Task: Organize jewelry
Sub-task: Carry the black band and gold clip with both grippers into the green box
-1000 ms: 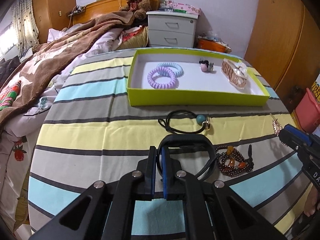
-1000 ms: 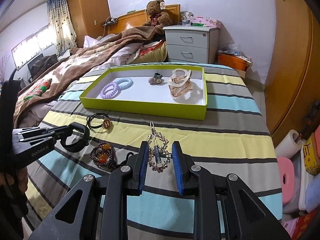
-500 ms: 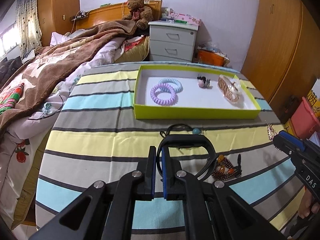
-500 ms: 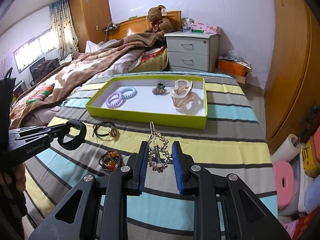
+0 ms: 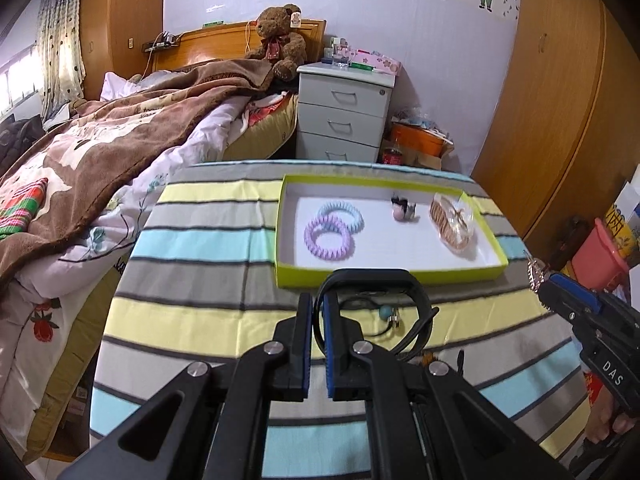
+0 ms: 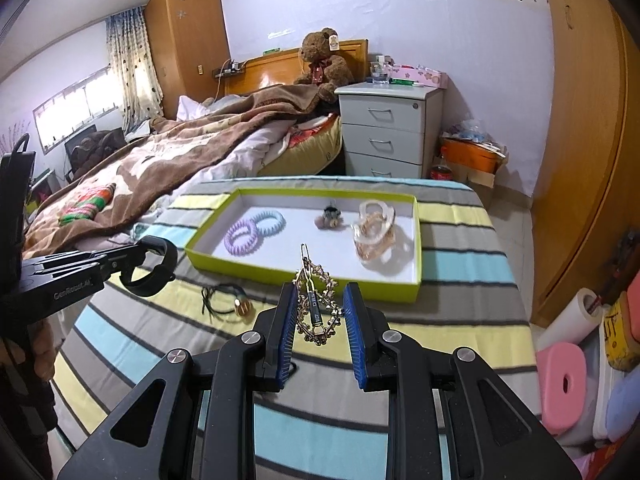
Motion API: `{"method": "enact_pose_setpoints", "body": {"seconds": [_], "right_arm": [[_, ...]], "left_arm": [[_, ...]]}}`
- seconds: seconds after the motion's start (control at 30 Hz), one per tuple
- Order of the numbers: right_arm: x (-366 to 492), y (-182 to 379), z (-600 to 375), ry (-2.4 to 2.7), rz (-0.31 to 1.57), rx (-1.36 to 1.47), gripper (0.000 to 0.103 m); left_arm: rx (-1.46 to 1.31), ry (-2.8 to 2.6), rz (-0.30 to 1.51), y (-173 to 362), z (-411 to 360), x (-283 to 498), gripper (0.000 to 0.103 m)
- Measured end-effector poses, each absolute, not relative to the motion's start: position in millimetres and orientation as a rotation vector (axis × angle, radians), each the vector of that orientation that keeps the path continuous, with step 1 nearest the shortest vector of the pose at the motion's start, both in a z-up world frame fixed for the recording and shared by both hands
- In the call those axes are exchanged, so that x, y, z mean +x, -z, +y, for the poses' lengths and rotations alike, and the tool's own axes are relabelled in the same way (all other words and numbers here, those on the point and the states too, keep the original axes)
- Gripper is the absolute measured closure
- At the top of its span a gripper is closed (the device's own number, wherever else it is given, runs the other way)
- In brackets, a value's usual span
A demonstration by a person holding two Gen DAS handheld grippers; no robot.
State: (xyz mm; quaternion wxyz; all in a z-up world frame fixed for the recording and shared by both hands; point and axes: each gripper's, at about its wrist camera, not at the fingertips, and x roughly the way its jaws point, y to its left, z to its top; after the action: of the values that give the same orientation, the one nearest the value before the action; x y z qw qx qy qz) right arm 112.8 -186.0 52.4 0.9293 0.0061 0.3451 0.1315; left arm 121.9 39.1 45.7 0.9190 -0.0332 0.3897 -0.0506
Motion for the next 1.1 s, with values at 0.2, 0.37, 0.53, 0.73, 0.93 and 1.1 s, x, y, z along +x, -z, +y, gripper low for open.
{"method": "enact_pose_setpoints", "body": {"seconds": [0.2,0.37,0.53,0.73,0.93,1.1], "right_arm": [[134,-61,-177,-0.275,0.7,-0.002,0.078],[154,-65,-171,-0.274,0.704,-0.009,0.078],[181,-63,-165,-0.277,0.723,0.003,0.078],[212,-46,-151,-0.284,0.768,-0.003,0.078],[241,-26,-140,-0.287,0.814,-0.016,0.078],[254,-11,-137,-0.282,0.846,-0.022,0.078]], "left_arm": [[-0.073,0.104,0.784,-57,43,142,0.097],[-0.083,0.105,0.793,-59,43,163,0.097],[-0.092,0.11,0.797,-61,42,191,0.097],[-0.117,0.125,0.83,-51,41,230,0.097],[-0.109,0.136,0.87,-33,34,266,0.097],[-0.094,0.142,0.906,-18,26,286,0.097]]}}
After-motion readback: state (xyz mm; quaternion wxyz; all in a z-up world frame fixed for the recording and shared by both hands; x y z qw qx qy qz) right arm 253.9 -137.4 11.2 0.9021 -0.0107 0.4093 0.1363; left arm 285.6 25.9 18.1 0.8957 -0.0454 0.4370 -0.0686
